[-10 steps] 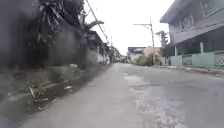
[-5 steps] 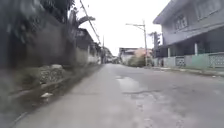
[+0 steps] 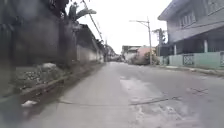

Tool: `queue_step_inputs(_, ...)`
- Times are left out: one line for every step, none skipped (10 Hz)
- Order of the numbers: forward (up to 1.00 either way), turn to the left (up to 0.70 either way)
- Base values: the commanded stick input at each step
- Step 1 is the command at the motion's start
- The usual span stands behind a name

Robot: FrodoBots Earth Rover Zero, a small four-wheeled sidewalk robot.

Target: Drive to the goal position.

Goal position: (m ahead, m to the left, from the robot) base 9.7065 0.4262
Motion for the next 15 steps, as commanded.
queue_step_inputs(1.00, 0.00)
queue_step_inputs(1.00, 0.00)
queue_step_inputs(1.00, 0.00)
queue_step_inputs(1.00, 0.00)
queue_step_inputs(1.00, 0.00)
queue_step_inputs(1.00, 0.00)
queue_step_inputs(1.00, 0.00)
queue_step_inputs(1.00, 0.00)
queue_step_inputs(1.00, 0.00)
queue_step_inputs(1.00, 0.00)
queue_step_inputs(1.00, -0.01)
queue_step_inputs(1.00, -0.10)
queue_step_inputs(1.00, -0.26)
queue_step_inputs(1.00, -0.40)
queue_step_inputs(1.00, -0.33)
